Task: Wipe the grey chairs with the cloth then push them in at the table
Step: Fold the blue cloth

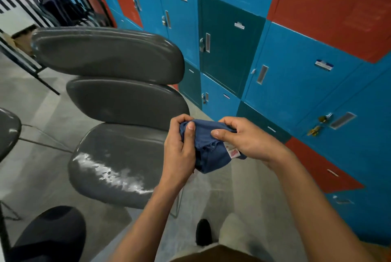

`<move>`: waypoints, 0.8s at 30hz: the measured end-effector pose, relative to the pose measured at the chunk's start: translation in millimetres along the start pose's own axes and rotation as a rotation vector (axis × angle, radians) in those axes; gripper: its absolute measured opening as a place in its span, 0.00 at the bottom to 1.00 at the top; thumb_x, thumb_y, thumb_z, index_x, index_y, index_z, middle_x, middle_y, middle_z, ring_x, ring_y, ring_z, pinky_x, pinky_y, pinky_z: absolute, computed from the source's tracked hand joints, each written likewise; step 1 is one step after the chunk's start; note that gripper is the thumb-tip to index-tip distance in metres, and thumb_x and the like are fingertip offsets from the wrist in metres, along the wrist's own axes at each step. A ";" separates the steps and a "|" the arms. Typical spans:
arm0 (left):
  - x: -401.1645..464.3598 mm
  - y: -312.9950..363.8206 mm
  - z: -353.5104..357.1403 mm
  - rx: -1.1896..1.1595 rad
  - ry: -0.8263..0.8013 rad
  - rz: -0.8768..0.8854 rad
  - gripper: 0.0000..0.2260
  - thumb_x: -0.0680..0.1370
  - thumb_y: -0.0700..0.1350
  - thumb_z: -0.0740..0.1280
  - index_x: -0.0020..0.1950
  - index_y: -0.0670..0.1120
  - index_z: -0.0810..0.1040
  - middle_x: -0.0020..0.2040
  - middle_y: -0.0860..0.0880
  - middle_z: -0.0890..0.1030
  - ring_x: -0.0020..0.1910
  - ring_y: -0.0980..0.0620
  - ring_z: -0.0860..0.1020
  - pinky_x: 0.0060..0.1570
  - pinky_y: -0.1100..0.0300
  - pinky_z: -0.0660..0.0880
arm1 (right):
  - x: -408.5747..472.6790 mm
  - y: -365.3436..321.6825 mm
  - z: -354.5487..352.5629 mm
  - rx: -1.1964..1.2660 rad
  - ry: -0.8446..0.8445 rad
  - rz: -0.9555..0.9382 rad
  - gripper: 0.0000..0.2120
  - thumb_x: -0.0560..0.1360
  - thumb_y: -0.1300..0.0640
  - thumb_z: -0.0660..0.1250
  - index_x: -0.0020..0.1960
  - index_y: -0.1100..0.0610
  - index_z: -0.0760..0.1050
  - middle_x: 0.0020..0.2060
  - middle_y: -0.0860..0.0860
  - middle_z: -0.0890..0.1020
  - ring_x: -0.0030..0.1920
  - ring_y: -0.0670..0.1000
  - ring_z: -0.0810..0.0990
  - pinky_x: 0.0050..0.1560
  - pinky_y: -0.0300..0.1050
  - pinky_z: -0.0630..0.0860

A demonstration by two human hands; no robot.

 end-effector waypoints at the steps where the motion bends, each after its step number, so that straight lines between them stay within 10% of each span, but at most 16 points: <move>1: 10.6 -1.3 1.8 0.000 0.009 -0.001 0.04 0.85 0.47 0.60 0.56 0.55 0.72 0.49 0.61 0.78 0.48 0.55 0.78 0.49 0.58 0.76 | 10.7 -4.5 -6.0 -0.007 -0.008 -0.008 0.09 0.81 0.48 0.66 0.48 0.53 0.75 0.32 0.46 0.78 0.30 0.43 0.76 0.30 0.41 0.70; 24: 244.2 0.9 30.7 0.105 0.554 -0.041 0.04 0.86 0.46 0.60 0.56 0.55 0.72 0.48 0.64 0.77 0.49 0.56 0.78 0.51 0.56 0.76 | 282.6 -119.8 -119.2 -0.057 -0.457 -0.236 0.09 0.81 0.54 0.68 0.48 0.61 0.75 0.31 0.53 0.70 0.27 0.48 0.69 0.26 0.42 0.64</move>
Point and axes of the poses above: each hand's wrist, its own x-axis towards the middle knuckle, its own z-axis out of the palm, y = z × x, the point moved 10 cm from there along x, towards the middle knuckle
